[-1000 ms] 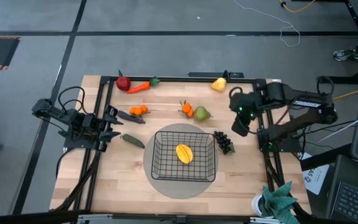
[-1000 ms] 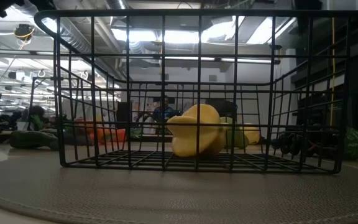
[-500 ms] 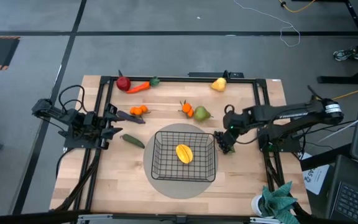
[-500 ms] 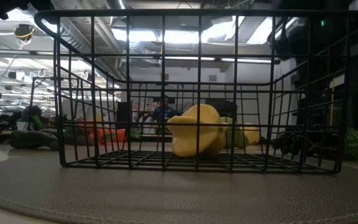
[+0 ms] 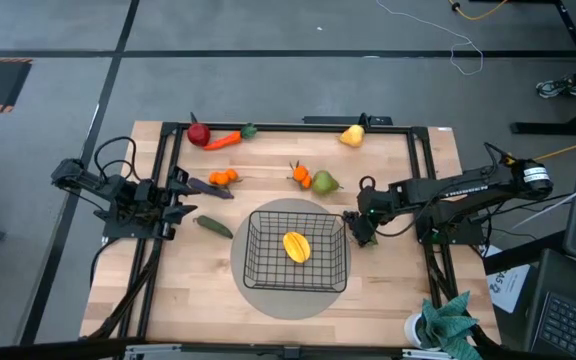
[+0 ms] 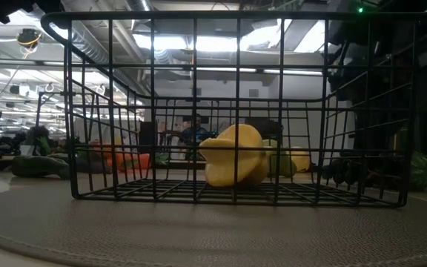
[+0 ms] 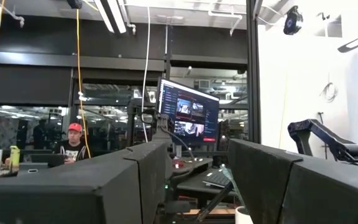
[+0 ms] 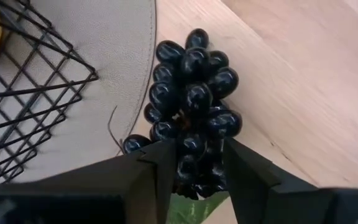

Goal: Build produce basket
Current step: Put the black grapes into the wire basket

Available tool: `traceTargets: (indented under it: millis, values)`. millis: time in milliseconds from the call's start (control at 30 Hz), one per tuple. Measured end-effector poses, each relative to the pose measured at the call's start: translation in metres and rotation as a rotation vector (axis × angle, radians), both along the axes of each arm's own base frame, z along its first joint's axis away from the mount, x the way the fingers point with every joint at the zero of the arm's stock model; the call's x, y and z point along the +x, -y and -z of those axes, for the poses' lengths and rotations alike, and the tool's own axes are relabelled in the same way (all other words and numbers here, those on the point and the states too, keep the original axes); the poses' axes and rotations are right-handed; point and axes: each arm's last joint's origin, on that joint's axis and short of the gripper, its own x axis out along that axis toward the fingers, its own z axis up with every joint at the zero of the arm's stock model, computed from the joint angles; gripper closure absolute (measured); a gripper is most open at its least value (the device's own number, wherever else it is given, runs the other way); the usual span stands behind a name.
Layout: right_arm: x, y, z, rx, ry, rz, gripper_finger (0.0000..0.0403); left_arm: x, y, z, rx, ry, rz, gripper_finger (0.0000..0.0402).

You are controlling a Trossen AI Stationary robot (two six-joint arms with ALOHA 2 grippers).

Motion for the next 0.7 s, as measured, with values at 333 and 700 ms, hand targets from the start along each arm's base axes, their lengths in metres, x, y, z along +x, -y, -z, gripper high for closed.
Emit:
traceTargets:
  millis: [333,700]
  values:
    - [-0.005,0.002,0.017,-0.026,0.011,0.081,0.0281,0.000,0.000,0.000,0.000,0.000,0.001,0.0239]
    - [-0.003,0.003,0.016,-0.079,0.043,0.095,0.0331,0.000,0.000,0.000,0.000,0.000,0.001,0.0239]
